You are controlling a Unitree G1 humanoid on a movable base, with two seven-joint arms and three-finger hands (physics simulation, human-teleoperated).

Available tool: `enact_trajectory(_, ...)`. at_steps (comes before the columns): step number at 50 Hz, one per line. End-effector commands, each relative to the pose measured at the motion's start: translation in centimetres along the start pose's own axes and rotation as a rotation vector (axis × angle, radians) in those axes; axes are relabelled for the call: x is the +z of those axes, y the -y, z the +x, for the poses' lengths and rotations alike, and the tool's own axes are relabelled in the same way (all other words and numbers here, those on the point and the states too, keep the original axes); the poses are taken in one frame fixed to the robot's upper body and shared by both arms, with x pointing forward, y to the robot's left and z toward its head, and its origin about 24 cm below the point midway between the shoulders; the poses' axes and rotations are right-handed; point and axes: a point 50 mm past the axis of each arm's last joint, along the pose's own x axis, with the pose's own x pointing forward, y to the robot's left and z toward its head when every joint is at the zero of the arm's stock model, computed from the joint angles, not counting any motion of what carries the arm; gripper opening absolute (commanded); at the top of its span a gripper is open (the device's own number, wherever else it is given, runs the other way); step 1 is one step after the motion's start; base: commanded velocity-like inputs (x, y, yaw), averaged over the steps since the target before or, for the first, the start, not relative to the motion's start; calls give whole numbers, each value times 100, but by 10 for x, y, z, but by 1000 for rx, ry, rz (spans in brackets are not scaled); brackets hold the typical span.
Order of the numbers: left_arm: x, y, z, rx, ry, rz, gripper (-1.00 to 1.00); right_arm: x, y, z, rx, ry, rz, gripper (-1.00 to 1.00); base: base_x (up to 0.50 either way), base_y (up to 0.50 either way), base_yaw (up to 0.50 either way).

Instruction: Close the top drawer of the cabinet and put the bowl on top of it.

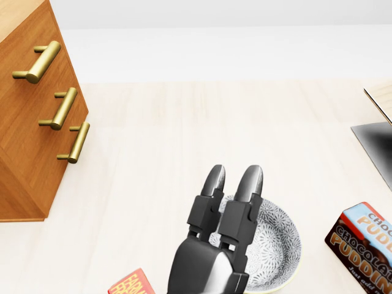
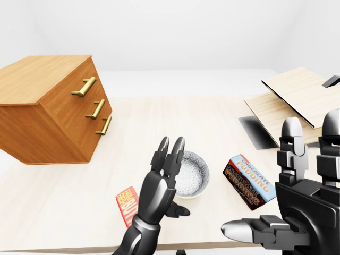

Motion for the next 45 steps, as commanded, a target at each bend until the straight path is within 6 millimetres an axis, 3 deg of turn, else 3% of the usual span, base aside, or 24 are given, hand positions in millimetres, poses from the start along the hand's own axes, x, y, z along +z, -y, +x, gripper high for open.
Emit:
enact_trajectory(1, -3, 6, 1, 25, 4, 73, 100, 0, 0, 0, 0, 1, 2, 100, 0, 0, 0)
enact_trajectory(45, -24, 34, 7, -93, -24, 285, 100, -2, -2, 0, 6, -10, 7, 100, 0, 0, 0)
